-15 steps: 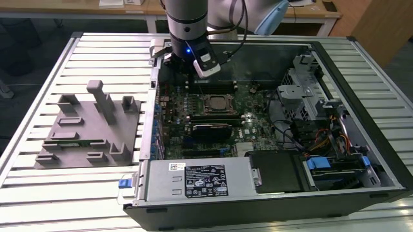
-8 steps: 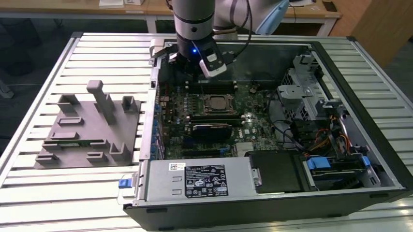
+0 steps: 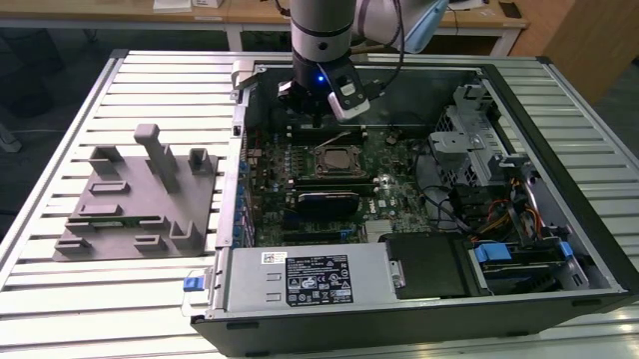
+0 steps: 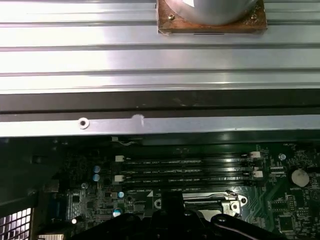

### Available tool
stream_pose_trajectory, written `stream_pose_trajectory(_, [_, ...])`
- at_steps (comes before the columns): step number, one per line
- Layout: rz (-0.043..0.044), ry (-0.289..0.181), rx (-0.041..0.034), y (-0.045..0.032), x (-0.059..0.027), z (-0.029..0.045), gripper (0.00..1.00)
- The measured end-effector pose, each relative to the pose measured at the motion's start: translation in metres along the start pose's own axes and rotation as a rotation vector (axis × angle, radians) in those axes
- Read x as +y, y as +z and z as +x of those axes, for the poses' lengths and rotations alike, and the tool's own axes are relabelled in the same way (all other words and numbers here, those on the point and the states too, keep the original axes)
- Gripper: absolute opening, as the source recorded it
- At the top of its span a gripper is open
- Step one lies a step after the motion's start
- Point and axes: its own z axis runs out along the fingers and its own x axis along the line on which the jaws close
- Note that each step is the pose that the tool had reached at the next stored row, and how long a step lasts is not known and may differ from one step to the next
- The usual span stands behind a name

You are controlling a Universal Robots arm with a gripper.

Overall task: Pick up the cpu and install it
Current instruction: 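Install the first cpu locking lever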

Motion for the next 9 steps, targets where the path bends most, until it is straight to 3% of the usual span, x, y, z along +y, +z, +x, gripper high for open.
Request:
stream_pose_trajectory(7, [-0.0023,0.0,-0.0015,-0.0001,-0.0004,-0.0012,0.11])
stream_pose_trajectory(9, [-0.0008,0.0,-0.0072,0.0001,-0.0005,-0.0011,0.11])
